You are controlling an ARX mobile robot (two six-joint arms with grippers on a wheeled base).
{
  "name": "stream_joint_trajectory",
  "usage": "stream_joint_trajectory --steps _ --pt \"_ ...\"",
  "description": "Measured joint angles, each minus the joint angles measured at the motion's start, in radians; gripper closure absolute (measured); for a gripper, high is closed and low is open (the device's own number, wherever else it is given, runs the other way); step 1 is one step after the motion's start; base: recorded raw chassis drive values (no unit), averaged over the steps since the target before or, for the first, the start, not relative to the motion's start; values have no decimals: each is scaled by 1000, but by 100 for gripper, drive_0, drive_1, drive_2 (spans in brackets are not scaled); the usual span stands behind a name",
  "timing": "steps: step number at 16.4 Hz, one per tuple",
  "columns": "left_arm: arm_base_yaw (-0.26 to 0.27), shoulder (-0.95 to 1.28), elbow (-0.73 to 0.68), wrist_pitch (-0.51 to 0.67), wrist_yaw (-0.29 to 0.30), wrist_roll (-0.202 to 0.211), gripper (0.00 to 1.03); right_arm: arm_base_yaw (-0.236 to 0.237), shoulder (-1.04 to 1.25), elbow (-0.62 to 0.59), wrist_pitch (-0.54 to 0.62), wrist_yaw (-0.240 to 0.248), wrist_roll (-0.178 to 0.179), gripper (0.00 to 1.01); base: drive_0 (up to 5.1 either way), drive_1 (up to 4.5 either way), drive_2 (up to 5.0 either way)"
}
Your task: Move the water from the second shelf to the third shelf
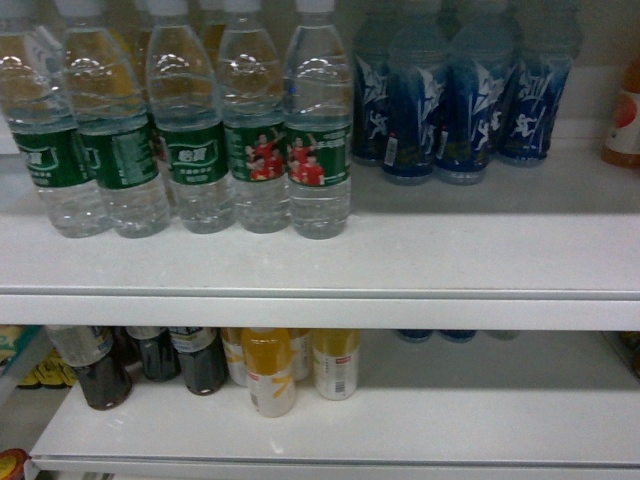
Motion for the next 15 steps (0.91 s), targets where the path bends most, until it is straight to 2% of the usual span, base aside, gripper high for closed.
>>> stream_joint_trajectory --steps 15 --pt "0 0 0 0 0 0 5 0 1 0 -5 -1 0 61 -497 248 248"
